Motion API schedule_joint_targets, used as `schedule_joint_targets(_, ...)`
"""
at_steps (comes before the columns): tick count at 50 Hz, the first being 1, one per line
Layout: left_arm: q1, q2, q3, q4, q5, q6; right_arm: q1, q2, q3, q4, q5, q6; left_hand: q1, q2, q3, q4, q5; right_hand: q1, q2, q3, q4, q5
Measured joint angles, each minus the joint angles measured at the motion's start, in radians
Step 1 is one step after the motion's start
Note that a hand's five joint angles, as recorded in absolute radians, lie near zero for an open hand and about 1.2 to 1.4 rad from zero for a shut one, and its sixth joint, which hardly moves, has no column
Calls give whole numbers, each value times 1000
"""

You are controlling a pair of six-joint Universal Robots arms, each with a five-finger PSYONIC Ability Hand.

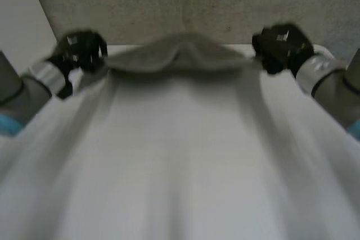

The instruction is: Fold the towel.

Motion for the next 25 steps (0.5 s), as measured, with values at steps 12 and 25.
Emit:
schedule_joint_targets(12, 42, -3, -297, 13, 29, 396, -60, -48, 254, -3, 11, -108, 0, 0, 0, 0, 0, 0, 0, 0, 0, 0)
schedule_joint_targets(25, 81, 185, -344, -140, 27, 408, -128, -265, 344, 70, 5, -87, 0, 0, 0, 0, 0, 0, 0, 0, 0, 0)
